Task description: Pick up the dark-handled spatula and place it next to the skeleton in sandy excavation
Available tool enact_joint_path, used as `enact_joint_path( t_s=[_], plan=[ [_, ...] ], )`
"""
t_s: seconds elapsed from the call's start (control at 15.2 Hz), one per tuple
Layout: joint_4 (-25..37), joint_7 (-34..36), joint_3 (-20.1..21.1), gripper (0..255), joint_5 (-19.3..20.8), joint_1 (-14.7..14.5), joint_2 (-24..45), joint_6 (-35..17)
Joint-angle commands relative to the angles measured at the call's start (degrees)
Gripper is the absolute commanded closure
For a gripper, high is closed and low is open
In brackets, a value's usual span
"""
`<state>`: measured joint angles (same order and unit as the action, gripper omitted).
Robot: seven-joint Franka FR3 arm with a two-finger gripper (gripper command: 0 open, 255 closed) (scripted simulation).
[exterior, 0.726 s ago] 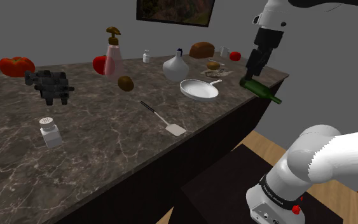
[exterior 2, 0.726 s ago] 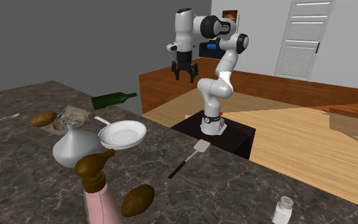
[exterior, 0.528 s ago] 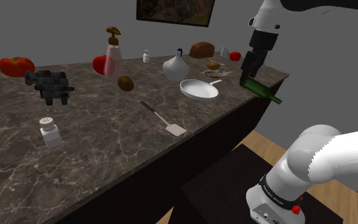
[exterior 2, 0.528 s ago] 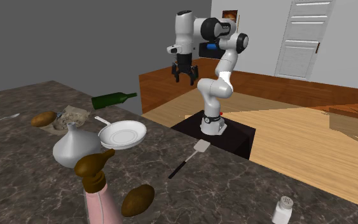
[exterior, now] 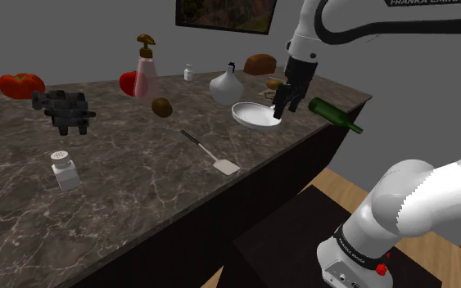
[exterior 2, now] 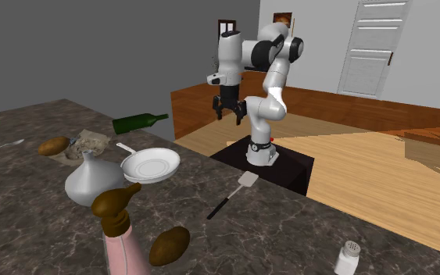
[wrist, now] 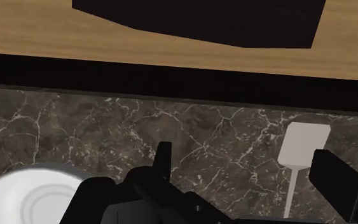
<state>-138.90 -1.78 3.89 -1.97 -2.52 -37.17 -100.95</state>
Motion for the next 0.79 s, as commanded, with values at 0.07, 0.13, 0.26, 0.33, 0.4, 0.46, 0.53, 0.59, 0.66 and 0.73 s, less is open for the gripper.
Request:
enact_joint_path(
  t_s=[0.07, 0.13, 0.26, 0.33, 0.4, 0.46, 0.53, 0.59, 0.66, 0.73],
  plan=[
    [-0.2, 2.9, 2.4, 0, -1.2, -0.8, 4.3, -5.3],
    [-0.1, 3.7, 3.1, 0, -1.5, -1.0, 5.9, -7.0],
    [0.4, 5.5, 4.5, 0, -1.9, -1.4, 9.3, -10.4],
    [0.8, 6.4, 5.3, 0, -2.0, -1.5, 11.0, -12.1],
    [1.2, 7.3, 6.0, 0, -2.1, -1.6, 12.8, -13.7],
    [1.7, 8.2, 6.7, 0, -2.1, -1.7, 14.7, -15.3],
    [2.4, 9.2, 7.4, 0, -2.0, -1.9, 16.6, -16.8],
    [3.1, 10.1, 8.0, 0, -1.8, -1.9, 18.6, -18.3],
    [3.8, 11.1, 8.7, 0, -1.6, -2.0, 20.6, -19.7],
    [4.7, 12.1, 9.4, 0, -1.2, -2.1, 22.6, -21.1]
  ],
)
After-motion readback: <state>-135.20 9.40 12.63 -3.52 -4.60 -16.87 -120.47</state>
